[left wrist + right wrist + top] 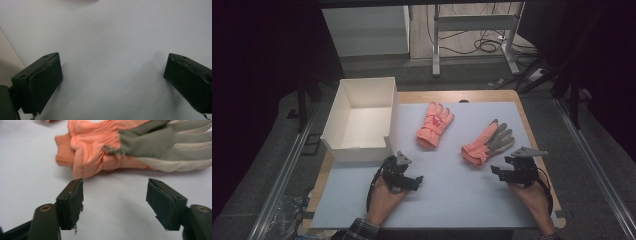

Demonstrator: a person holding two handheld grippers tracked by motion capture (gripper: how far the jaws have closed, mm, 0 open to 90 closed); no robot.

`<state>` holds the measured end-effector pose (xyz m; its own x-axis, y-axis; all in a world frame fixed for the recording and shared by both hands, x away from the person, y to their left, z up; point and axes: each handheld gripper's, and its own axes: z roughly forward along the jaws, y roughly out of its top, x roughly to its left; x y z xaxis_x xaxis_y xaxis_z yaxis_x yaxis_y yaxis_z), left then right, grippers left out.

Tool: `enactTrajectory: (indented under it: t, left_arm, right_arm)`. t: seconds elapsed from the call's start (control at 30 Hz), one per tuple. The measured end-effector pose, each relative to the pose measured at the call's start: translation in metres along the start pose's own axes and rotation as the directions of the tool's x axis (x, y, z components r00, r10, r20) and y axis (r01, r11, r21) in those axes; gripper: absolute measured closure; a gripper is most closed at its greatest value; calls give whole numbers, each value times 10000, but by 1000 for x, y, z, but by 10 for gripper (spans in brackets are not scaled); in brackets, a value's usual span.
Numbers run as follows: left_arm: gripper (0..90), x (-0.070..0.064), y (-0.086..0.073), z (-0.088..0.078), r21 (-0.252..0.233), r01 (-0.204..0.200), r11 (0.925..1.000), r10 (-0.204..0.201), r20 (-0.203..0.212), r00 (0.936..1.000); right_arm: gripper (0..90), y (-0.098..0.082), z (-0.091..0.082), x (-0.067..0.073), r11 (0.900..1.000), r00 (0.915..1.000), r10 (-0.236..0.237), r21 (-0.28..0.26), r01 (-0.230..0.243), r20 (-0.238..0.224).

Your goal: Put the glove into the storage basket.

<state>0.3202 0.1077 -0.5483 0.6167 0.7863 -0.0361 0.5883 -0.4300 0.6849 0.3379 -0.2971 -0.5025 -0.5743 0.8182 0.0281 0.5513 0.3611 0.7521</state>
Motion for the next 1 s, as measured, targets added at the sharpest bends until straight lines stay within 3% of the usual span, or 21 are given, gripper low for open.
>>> enactTrajectory:
  t: [0.27,0.5,0.7,0.8,0.9,1.0]
  left_arm:
    - [17,0,0,0,0,1,10000,-1,-2,10000]
    - [18,0,0,0,-1,2,10000,-2,-4,10000]
    - [18,0,0,0,-3,1,10000,-1,-3,10000]
    - [17,0,0,0,-5,6,10000,-6,-2,10000]
    - [17,0,0,0,-5,7,10000,-7,-3,10000]
    - [17,0,0,0,-10,12,10000,-12,-4,10000]
  right_arm:
    - [401,24,2,-10,9997,9996,230,-18,-230,144]
    - [462,46,17,-19,9980,9976,621,-135,-617,297]
    - [441,62,38,-27,9954,9911,949,30,-956,933]
    - [432,63,51,-30,9945,9832,830,492,-921,1628]
    - [462,59,60,-32,9919,9833,957,684,-1073,1550]
    - [550,57,63,-31,9912,9814,885,828,-1037,1701]
